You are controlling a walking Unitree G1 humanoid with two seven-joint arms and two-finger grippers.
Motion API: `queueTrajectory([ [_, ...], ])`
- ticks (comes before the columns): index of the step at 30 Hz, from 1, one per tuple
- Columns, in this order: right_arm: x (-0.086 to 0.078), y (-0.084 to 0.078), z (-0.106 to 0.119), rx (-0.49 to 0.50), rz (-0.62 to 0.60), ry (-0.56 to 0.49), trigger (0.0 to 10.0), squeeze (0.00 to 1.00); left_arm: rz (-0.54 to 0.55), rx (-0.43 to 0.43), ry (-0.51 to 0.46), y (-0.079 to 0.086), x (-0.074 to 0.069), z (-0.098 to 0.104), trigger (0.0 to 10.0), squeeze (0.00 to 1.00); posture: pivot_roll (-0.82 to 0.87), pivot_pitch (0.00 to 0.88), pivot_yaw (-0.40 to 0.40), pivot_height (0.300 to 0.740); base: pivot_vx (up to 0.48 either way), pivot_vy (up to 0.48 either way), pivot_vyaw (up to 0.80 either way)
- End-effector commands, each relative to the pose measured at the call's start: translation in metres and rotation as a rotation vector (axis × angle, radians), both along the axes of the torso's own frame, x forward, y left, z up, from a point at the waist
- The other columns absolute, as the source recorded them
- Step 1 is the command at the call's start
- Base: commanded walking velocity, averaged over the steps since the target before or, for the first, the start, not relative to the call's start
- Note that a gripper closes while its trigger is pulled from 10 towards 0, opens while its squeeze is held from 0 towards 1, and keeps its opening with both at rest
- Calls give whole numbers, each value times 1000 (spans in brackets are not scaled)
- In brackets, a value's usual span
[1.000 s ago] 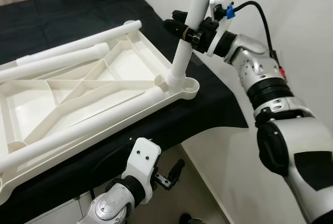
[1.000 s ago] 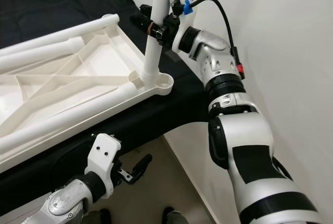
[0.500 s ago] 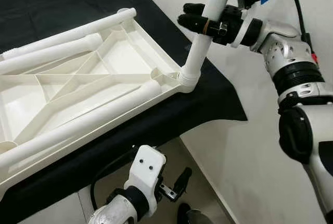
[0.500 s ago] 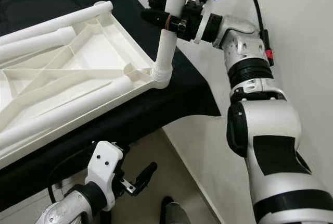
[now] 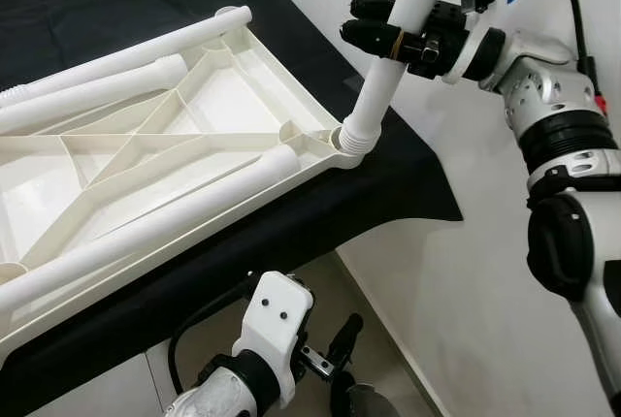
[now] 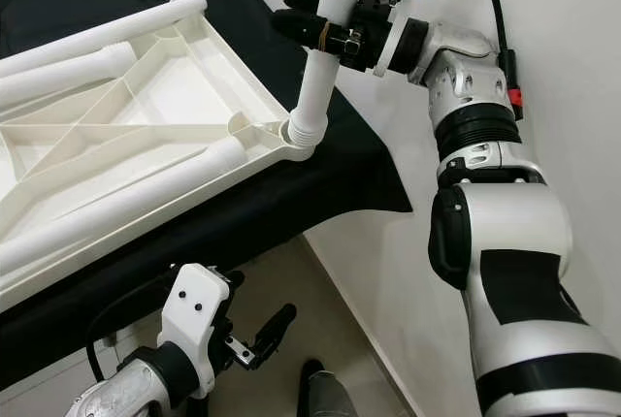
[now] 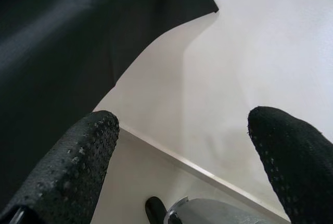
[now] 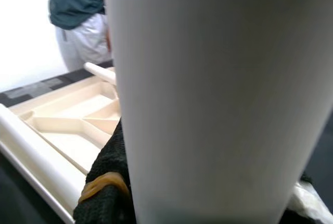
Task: Building children table
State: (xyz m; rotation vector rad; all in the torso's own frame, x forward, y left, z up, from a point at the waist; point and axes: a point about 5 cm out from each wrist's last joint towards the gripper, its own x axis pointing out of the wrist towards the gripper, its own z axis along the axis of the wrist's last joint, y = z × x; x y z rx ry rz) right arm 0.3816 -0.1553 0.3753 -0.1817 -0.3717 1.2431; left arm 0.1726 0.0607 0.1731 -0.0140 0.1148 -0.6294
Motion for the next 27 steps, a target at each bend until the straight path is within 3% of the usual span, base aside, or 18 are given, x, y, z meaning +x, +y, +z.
queueTrajectory([
  [1,2,8,-20,-35,45,58,0,0,-5,-2,19,-2,-4,-1,10000,0,110,348,-77,740,0,0,0],
  [6,4,14,-15,-8,22,37,0,0,-1,-7,14,-2,-4,3,10000,0,113,355,-79,740,0,0,0],
  [10,4,16,-14,-49,4,14,0,0,5,0,5,-1,-5,5,10000,0,114,364,-78,740,0,0,0],
  [18,5,10,1,-62,-76,-26,0,0,7,-3,-2,-1,-6,9,10000,0,108,372,-84,740,0,0,0],
  [27,4,5,-11,-125,-34,28,0,0,2,-6,8,-1,-4,9,10000,0,90,393,-77,740,0,0,0],
])
